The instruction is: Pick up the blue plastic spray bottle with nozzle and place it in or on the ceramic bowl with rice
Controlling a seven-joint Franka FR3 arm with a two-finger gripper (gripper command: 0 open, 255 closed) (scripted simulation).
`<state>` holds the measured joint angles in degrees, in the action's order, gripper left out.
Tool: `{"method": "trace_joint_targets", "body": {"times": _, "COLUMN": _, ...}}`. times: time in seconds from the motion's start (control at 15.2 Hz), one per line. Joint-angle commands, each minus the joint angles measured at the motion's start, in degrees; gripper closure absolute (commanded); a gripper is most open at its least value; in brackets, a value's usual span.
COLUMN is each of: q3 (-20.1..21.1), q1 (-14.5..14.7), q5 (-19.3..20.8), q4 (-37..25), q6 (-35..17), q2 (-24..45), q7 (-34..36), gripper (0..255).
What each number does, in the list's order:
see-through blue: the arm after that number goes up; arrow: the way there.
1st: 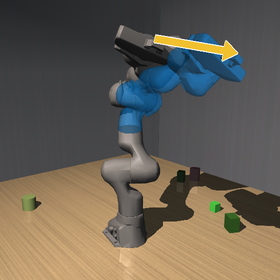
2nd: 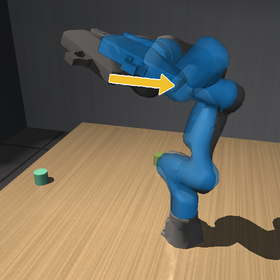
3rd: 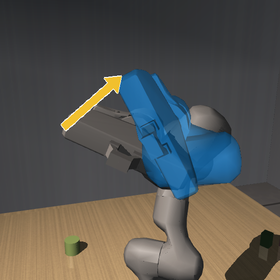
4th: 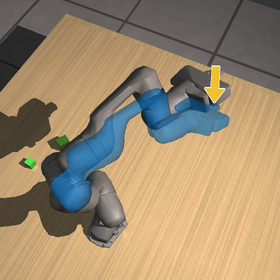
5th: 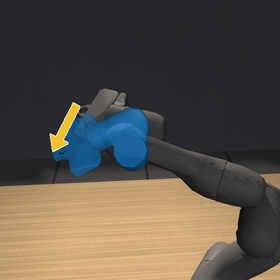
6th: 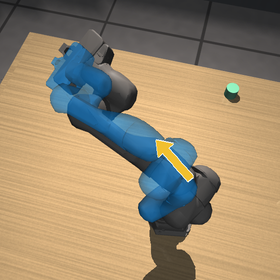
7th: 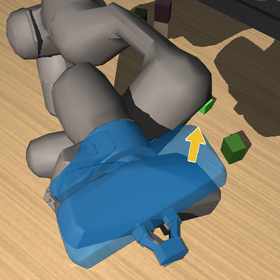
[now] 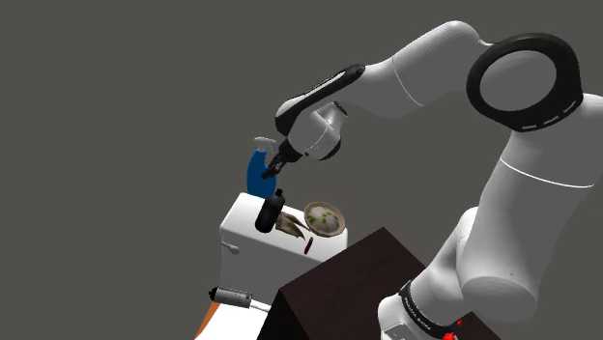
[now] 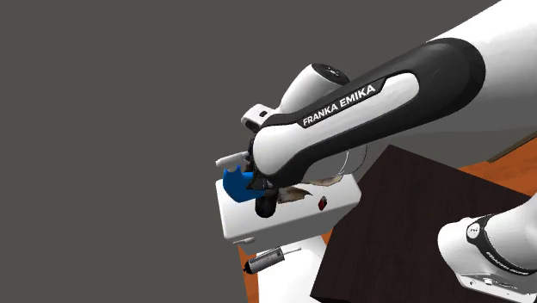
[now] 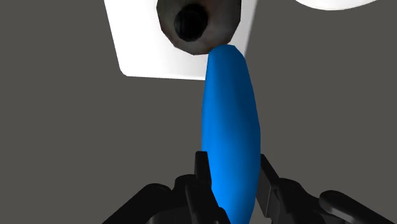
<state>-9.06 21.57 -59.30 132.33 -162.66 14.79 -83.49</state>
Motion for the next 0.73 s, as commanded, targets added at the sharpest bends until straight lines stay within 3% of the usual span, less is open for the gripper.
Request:
{"method": "trace_joint_targets", "body": {"times": 0.0, "q3": -0.3, "q1": -1.6, "q5": -1.5, "q4": 3.1, "q6": 0.4, "q2": -2.4, "q7": -3.6, "gripper": 255}}
{"method": "trace_joint_targets", "body": {"times": 0.33, "q3": -2.4, "q1": -5.7, "q5": -4.1, "q4": 9.2, "q6": 2.2, "q2": -7.1, "q7": -12.3, "gripper": 255}}
{"method": "trace_joint_targets", "body": {"times": 0.66, "q3": -5.9, "q1": -9.9, "q5": -3.9, "q4": 14.2, "q6": 4.7, "q2": -11.1, "q7": -19.5, "gripper": 255}}
